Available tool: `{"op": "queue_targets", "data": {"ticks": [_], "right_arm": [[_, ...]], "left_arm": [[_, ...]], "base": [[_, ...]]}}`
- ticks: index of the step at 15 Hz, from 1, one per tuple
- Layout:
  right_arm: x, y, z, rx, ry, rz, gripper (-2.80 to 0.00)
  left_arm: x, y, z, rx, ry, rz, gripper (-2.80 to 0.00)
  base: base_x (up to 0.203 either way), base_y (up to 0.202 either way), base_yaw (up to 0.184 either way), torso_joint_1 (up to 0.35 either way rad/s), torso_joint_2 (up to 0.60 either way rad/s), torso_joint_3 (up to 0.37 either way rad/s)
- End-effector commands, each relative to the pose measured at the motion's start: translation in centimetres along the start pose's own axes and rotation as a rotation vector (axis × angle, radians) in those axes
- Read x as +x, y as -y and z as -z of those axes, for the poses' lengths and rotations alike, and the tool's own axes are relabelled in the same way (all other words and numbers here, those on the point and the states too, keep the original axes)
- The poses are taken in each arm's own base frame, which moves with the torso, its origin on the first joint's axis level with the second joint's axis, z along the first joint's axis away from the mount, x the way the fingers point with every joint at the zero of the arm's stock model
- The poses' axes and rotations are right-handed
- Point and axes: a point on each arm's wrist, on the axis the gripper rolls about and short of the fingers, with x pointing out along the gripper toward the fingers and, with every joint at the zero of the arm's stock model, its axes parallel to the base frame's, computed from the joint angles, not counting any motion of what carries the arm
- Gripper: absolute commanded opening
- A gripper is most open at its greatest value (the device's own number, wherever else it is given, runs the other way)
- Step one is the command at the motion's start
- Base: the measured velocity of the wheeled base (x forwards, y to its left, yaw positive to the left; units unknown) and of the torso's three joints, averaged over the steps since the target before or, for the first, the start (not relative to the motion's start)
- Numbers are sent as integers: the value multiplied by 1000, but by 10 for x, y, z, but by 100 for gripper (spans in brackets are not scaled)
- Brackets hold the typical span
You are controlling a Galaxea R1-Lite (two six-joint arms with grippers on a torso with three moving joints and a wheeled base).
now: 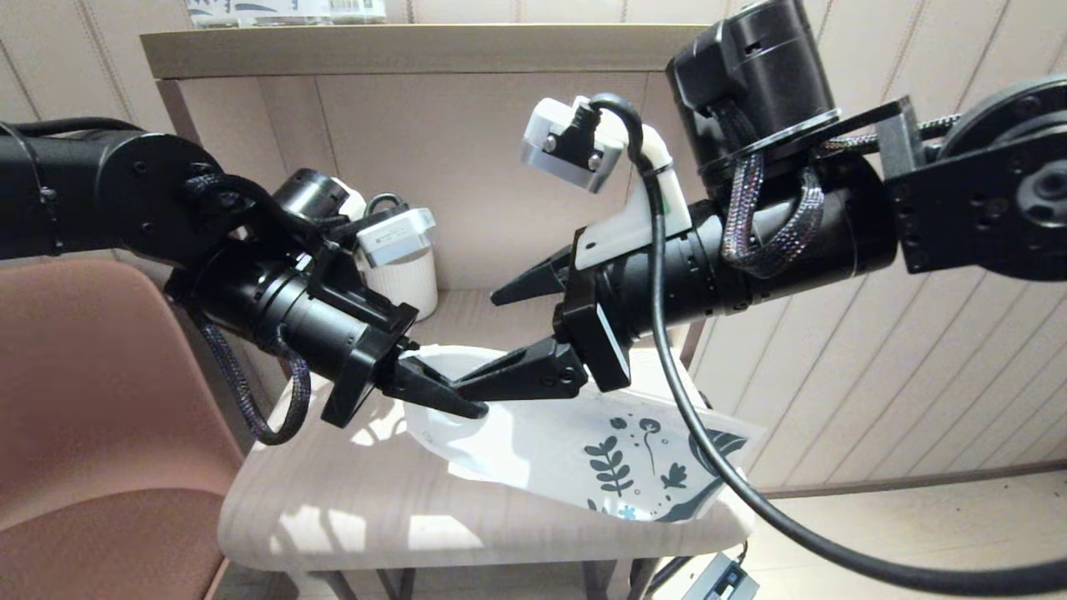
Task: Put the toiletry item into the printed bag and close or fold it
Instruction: Close the strorage bag and place it on the desk
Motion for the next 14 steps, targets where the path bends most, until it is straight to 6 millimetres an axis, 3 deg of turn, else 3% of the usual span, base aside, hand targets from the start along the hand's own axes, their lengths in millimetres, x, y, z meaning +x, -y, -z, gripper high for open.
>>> {"op": "queue_targets", "data": {"ticks": [1,8,14], "right_arm": [[4,1,2,1,-4,-19,0],[23,5,1,-27,52,-35,0],[24,4,2,-25,49,-38,0]], "left_arm": [[3,-4,0,-1,1,10,-280],[2,-2,-1,-3,28,34,-280],[0,1,-1,1,29,30,-280]], "base": [[0,0,0,0,0,0],[0,0,0,0,0,0],[0,0,0,0,0,0]]}}
